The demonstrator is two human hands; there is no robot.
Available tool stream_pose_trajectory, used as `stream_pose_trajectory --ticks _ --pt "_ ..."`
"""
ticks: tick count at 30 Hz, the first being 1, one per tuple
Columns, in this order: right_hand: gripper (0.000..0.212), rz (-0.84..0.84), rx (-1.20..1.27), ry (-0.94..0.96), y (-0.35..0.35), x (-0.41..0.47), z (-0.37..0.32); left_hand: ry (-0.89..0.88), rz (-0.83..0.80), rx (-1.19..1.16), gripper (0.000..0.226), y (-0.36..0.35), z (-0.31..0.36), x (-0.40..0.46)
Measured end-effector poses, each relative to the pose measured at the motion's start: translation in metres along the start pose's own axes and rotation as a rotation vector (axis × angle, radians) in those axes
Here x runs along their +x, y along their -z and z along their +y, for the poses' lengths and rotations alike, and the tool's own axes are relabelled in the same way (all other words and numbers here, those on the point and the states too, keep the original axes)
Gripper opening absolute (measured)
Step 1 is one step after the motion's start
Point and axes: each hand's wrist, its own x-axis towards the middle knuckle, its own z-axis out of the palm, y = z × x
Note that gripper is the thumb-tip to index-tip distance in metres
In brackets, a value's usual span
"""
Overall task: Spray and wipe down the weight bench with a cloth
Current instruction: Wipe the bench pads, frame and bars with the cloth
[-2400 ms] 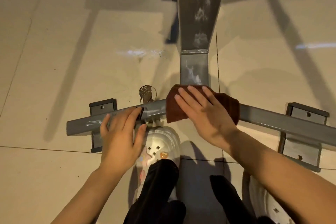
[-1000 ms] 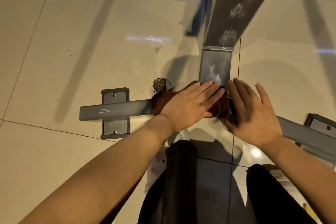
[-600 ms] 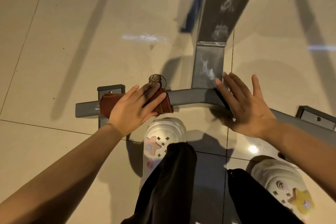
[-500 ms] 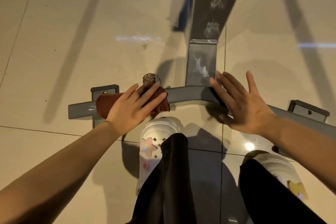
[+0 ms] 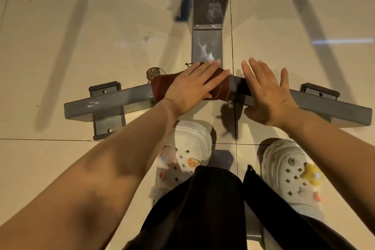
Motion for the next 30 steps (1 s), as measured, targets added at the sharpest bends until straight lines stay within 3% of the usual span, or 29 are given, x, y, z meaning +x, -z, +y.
stream_pose_trajectory --ticks 5,10,12,17,22,26,30 --pt "0.109 -0.033 0.008 0.035 0.000 -0.004 -0.021 0.161 -0.072 -0.025 0.063 -0.002 -0.042 -0.083" --pt "0.098 0.119 -0.145 0.333 -0.008 0.016 -0.041 0.476 -0.100 0.023 0.059 -0.006 -0.085 -0.208" --pt "0.094 0.116 -0.219 0.404 -0.005 0.027 -0.047 0.508 -0.122 0.007 0.060 -0.005 -0.095 -0.230" --pt "0.103 -0.014 -0.443 0.508 0.024 0.058 -0.062 0.519 -0.089 -0.001 0.059 -0.008 -0.089 -0.216" --pt "0.101 -0.134 -0.433 0.515 0.043 0.077 -0.100 0.401 -0.053 0.001 0.059 -0.012 -0.041 -0.118" --pt "0.102 -0.093 -0.258 0.482 0.041 0.089 -0.119 0.194 0.038 -0.123 0.043 -0.006 -0.024 -0.057" --pt "0.086 0.084 -0.101 0.431 0.022 0.084 -0.110 0.103 0.062 -0.113 0.048 -0.005 -0.039 -0.067"
